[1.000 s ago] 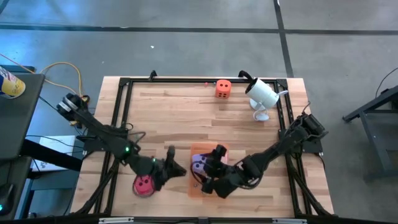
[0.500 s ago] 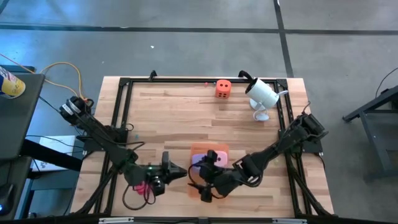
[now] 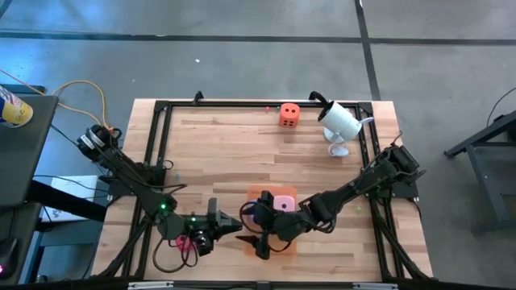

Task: Pick & Place Dice
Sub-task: Put the small black dice into the orange bin

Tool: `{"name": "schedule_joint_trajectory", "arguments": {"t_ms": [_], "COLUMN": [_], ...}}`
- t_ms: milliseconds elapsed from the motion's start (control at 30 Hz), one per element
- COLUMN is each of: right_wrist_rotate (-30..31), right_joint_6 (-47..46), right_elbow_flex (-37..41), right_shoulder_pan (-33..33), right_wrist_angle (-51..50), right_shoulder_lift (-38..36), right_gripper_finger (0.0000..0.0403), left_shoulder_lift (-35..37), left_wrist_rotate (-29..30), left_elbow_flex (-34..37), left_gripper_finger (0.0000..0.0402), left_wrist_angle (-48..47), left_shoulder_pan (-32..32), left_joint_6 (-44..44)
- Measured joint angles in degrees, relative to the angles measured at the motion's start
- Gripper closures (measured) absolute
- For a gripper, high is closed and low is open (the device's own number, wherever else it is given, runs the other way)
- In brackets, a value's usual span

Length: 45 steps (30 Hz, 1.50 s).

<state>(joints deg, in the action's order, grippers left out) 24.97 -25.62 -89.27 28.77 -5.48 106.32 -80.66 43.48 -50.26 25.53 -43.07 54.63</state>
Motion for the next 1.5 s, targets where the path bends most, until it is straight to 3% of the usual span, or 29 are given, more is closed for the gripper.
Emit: {"name": "schedule_joint_trajectory", "arguments": {"t_ms": [167,333,767,1033,1300,1500], "right_wrist_rotate": [-0.08,-0.07,-0.09,-0.43,-0.28,0.02], "right_joint_6": [0.61,1.13,3.34,4.25,5.35,6.43], "right_elbow_flex": [0.0,0.0,-0.02,-0.02,-0.02,-0.04], "right_shoulder_pan": [-0.09,-0.07,-0.04,-0.02,-0.02,-0.02], "right_wrist_angle": [0.66,1.89,2.71,1.94,1.62,1.25], "right_shoulder_lift": [0.0,0.0,0.0,-0.01,-0.02,-0.07], "right_gripper_finger": [0.008,0.0115,0.0247,0.0366,0.037,0.037], "left_shoulder_lift": [0.0,0.0,0.01,0.01,0.0,0.02], "left_wrist_rotate": [0.17,0.26,0.29,0.35,0.31,-0.33], "left_elbow_flex": [0.0,0.0,0.0,0.0,0.0,0.0], "left_gripper_finger": [0.0347,0.0347,0.0347,0.0347,0.0346,0.0312], "left_wrist_angle": [0.33,3.85,3.03,2.64,2.73,3.05], "left_shoulder_pan": [0.0,-0.66,-0.74,-0.76,-0.76,-0.7], "left_joint_6": [1.7,5.93,4.48,5.13,5.14,3.99]}}
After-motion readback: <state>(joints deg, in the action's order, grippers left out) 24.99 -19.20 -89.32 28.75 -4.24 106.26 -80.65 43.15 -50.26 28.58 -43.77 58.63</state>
